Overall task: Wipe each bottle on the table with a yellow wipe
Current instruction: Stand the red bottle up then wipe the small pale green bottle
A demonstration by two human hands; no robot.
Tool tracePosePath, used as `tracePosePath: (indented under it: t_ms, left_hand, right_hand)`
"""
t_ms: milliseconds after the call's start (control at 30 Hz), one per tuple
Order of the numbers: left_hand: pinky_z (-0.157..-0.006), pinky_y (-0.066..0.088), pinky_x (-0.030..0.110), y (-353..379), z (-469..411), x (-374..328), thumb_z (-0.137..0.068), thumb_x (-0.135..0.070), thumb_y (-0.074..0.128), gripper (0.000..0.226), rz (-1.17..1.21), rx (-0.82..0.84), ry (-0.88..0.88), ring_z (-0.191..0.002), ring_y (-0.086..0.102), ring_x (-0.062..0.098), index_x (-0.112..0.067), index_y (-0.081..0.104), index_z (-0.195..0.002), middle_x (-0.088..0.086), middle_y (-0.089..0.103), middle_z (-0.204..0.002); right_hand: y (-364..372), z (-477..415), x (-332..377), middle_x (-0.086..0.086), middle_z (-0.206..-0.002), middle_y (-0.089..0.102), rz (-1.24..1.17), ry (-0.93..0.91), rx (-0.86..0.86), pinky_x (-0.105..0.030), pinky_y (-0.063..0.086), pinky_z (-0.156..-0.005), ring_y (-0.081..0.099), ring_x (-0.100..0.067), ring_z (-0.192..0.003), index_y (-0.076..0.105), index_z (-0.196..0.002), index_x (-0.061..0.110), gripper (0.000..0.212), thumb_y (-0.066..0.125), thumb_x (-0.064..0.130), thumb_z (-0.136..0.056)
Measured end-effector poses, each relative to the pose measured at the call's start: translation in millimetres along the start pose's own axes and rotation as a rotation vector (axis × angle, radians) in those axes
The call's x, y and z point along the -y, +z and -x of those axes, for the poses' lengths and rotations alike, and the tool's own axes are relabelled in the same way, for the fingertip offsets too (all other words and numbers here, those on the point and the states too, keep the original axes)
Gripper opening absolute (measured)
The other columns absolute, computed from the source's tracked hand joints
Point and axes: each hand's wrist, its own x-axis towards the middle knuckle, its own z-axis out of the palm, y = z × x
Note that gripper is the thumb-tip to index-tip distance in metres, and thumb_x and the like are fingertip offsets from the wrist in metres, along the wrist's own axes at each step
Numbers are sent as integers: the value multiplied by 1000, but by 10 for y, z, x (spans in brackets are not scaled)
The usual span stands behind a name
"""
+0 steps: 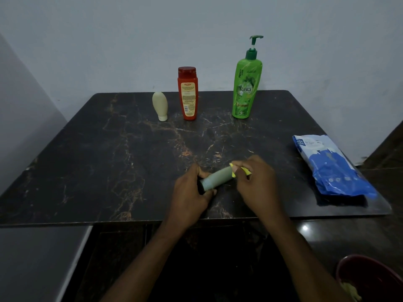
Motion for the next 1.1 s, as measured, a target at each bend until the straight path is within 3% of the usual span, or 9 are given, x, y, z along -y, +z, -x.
tracePosePath:
  t_ms: [133,233,333,533,667,833,900,1000,1100]
  left_hand:
    - [-64,47,21,17,-4,-4,-73,-6,86,37,-17,-30,3,-79,59,7,-19,54,-87,-7,65,-88]
    - [-62,45,23,27,-2,24,-73,1,81,36,-8,-38,36,-76,57,11,-15,51,-86,-2,61,-86]
    - [-60,43,18,28,-3,21,-74,3,81,36,-18,-30,33,-76,55,12,-14,51,-86,-1,60,-86]
    - [-59,42,22,19,-14,31,-72,-10,86,38,-40,-31,10,-76,56,8,-19,52,-85,-6,62,-88]
    - [-58,38,19,10,-25,41,-70,-12,88,36,-55,-61,16,-74,55,7,-18,55,-84,-7,61,-83]
    - [-62,40,18,12,-6,32,-69,-11,89,38,-54,-83,43,-79,56,7,-18,55,-84,-7,64,-86]
    - [-65,43,22,16,-7,39,-68,-11,90,39,-38,-93,42,-81,58,7,-19,55,-84,-8,65,-89]
    - [-66,44,17,3,0,15,-68,-13,92,39,14,-94,14,-83,60,7,-18,57,-84,-8,68,-90]
    - [-63,44,16,-27,8,-23,-71,-19,93,35,70,-101,-8,-79,61,10,-15,61,-86,-7,68,-85]
  right_hand:
    - [69,121,346,2,-98,51,178,-146,213,-23,42,-64,54,-13,-74,72,-94,14,13,60,9,-92]
    - [143,258,491,1,-108,47,259,-247,287,-27,43,-65,52,-15,-86,67,-100,15,14,61,9,-89]
    - [171,296,472,-2,-113,48,304,-273,282,-27,45,-65,53,-18,-99,67,-103,14,21,65,8,-83]
    - [82,-32,238,-2,-94,53,353,-199,153,-24,30,-61,44,-12,-74,74,-89,14,16,71,8,-74]
    - [32,-163,55,-3,-86,55,104,-60,113,-34,47,-62,56,-19,-73,78,-93,14,17,68,6,-83]
    - [-18,-204,-126,-4,-89,62,19,126,88,-19,35,-64,58,-18,-83,79,-96,13,13,67,12,-90]
    - [-41,-202,-220,-5,-92,67,14,205,139,-22,38,-71,60,-20,-88,79,-95,15,12,68,18,-90]
    - [-76,-173,-250,-7,-83,74,-261,372,154,-28,55,-66,68,-18,-74,79,-90,19,10,69,19,-91]
    - [-78,-132,-131,-7,-74,74,-529,469,79,-22,54,-59,65,-12,-63,78,-88,15,11,68,16,-93]
